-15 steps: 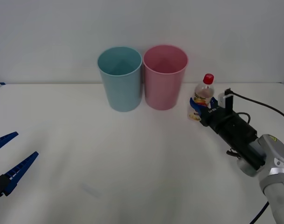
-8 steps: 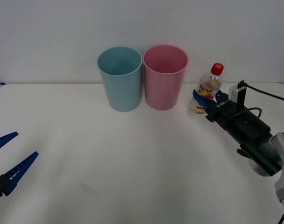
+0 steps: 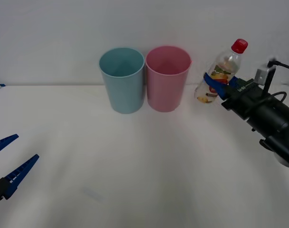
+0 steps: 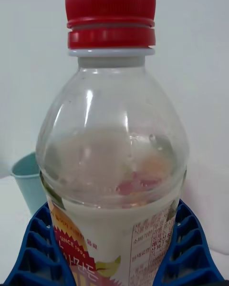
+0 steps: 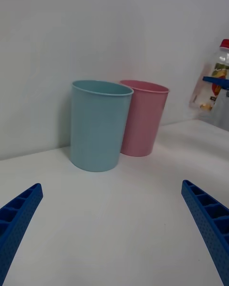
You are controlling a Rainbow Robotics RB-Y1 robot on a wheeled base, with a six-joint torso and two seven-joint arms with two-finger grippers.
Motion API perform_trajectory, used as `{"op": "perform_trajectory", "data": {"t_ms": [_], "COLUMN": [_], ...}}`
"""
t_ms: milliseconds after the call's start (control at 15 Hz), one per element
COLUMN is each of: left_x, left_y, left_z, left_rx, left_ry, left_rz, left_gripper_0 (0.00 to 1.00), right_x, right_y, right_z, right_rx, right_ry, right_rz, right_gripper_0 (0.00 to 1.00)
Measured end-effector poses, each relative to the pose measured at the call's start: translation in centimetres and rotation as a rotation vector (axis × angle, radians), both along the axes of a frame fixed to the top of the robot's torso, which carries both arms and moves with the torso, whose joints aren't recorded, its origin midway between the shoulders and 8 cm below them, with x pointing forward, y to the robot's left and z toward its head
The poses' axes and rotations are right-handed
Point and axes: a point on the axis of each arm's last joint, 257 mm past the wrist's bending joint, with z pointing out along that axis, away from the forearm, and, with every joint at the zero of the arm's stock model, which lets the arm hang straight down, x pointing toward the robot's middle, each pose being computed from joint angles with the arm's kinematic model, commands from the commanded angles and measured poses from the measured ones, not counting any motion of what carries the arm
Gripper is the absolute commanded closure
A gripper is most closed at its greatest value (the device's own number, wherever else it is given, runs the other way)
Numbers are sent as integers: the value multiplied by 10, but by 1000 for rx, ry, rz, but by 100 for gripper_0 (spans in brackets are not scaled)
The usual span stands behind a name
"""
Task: Grasp the object on the table and drop it into the matching bin: aluminum can to the light blue bin, PET bottle to the pink bin.
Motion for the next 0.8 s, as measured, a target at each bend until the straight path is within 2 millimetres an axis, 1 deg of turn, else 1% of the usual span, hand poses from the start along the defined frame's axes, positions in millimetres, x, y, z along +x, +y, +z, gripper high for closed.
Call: {"op": "perform_trajectory", "data": {"t_ms": [200, 333, 467, 600, 800], "left_x": [0, 0, 0, 0, 0], "left_y": [0, 0, 0, 0, 0], "left_z": [0, 0, 0, 0, 0], "left_rx": [0, 0, 0, 0, 0], "left_ry": [0, 0, 0, 0, 0], "left_rz": [0, 0, 0, 0, 0], "left_gripper_0": [0, 0, 0, 0, 0], "right_x": [-10, -9, -5, 5, 32], "right_y": [4, 7, 15, 26, 45], "right_z": [37, 60, 79, 96, 103], "right_rx": [32, 35, 16, 1, -41], "right_ry": [2, -6, -15, -24, -19], "right_rz": [59, 89, 115, 135, 159], "right_gripper_0": [100, 100, 100, 100, 100]}}
